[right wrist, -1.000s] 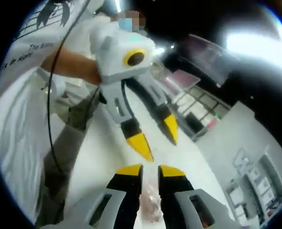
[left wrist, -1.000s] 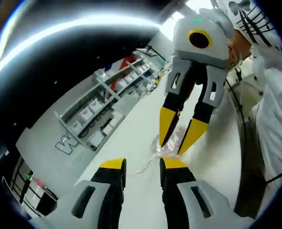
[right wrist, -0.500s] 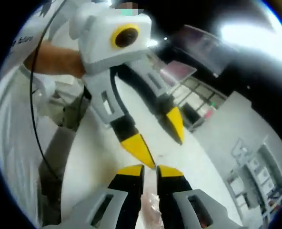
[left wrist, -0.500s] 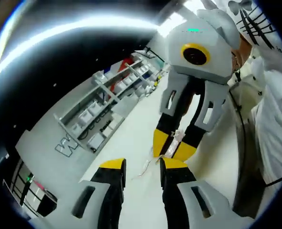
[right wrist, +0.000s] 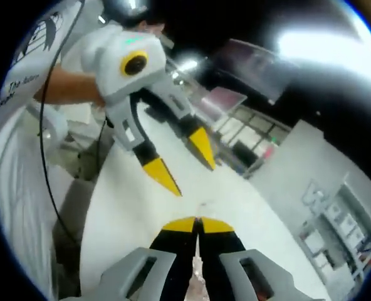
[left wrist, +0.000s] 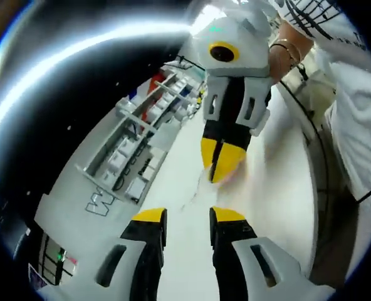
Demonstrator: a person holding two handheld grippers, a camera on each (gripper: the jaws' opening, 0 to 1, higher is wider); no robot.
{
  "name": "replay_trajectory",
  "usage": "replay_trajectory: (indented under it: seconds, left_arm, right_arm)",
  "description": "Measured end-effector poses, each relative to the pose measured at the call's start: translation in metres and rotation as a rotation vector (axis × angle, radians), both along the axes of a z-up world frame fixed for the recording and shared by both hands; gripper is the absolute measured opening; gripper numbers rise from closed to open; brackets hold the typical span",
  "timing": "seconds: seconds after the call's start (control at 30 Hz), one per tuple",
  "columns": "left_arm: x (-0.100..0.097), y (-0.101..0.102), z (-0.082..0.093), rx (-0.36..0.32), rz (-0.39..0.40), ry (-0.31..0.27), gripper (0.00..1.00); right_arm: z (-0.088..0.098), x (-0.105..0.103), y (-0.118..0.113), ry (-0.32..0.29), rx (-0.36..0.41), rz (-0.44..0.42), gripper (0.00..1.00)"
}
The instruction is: Open the resealable bag by pulling the two sides of the seal apart until the entire bag opening is separated and visibly accessible.
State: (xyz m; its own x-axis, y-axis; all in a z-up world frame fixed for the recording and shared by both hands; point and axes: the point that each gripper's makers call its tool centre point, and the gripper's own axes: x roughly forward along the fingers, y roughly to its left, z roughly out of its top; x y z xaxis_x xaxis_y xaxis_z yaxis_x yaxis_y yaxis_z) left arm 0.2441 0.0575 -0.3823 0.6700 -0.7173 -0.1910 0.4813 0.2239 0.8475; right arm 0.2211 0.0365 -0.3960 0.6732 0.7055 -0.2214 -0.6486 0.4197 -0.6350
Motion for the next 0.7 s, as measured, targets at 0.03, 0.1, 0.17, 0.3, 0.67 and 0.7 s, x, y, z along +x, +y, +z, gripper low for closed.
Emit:
replay_trajectory:
  seconds: [0.03,0.1,0.17,0.3,0.67,0.7]
  left_arm:
    - [0.001,-0.002,0.0,0.008,-0.005,-0.007,0.24]
    - [0.001,-0.011,0.002,0.049,-0.042,-0.055,0.22]
    - [0.003,-0.017,0.002,0.09,-0.057,-0.096,0.21]
    - [0.012,-0.021,-0.01,0.197,-0.041,-0.129,0.19]
    - [0.016,-0.037,0.0,0.226,-0.054,-0.251,0.16]
    - [0.016,-0.038,0.0,0.228,-0.057,-0.253,0.16]
  right_arm:
    - [0.0,0.0,0.0,0.003,0.01,0.001,0.0]
    - [0.001,0.0,-0.002,0.008,0.026,0.001,0.0]
    - [0.002,0.0,-0.004,0.008,0.043,-0.001,0.0]
    - [0.008,0.001,-0.008,0.012,0.08,-0.005,0.0]
    - [0.012,0.003,-0.013,0.013,0.114,-0.006,0.0]
    - [0.012,0.004,-0.013,0.013,0.114,-0.006,0.0]
